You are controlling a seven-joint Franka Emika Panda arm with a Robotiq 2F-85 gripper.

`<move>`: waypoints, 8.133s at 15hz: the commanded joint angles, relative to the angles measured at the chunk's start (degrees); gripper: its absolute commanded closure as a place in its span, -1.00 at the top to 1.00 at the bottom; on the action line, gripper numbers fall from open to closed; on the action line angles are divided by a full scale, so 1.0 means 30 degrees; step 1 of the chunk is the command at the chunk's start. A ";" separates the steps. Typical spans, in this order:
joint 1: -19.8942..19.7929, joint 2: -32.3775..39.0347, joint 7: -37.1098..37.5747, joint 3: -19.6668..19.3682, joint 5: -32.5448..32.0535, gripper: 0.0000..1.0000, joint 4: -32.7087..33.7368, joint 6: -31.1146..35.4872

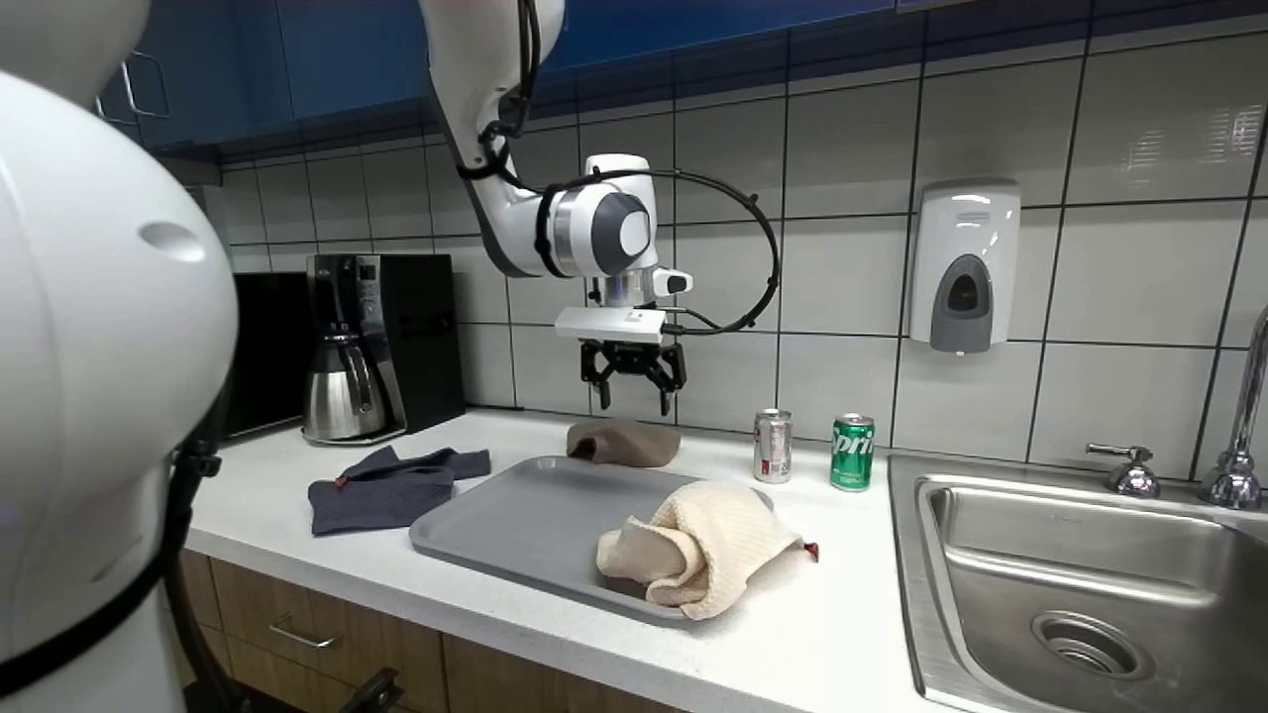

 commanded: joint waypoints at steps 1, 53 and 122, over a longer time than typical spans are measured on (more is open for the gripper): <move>0.0336 0.1307 0.0991 0.0019 -0.0826 1.00 0.1715 -0.0069; 0.1821 0.8007 0.1896 0.0231 -0.1778 -0.94 0.8784 -0.2155; 0.0837 -0.0975 0.3811 -0.1509 -0.4596 -0.24 -0.4756 0.0879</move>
